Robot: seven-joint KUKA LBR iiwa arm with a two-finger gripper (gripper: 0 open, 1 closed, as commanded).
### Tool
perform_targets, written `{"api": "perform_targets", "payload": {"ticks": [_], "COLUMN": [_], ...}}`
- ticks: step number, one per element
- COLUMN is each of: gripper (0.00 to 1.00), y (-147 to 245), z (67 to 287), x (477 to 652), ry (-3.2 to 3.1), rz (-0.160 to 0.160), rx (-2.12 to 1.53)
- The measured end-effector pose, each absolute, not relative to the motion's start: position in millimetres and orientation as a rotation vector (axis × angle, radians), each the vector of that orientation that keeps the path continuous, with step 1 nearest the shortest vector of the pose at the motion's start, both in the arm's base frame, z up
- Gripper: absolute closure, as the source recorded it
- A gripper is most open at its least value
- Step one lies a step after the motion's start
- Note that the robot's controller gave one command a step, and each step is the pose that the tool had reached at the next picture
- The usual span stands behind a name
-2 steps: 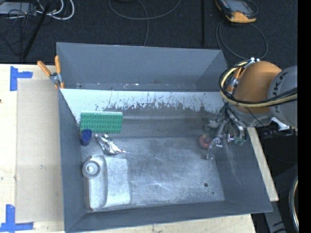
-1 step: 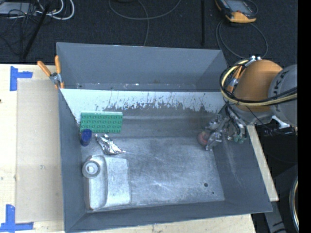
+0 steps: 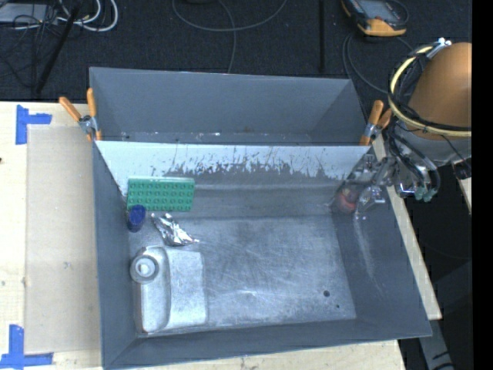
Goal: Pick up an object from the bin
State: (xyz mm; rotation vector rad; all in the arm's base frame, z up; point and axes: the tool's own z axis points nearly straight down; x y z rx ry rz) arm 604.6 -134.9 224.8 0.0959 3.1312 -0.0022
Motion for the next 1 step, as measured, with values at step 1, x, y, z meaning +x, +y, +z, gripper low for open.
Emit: {"api": "perform_targets", "payload": {"ticks": [1], "gripper": [1.00], "y": [-87.1], "z": [293.4], "x": [619.1], "ry": [3.130], "rz": [0.001], "rx": [-0.118]}}
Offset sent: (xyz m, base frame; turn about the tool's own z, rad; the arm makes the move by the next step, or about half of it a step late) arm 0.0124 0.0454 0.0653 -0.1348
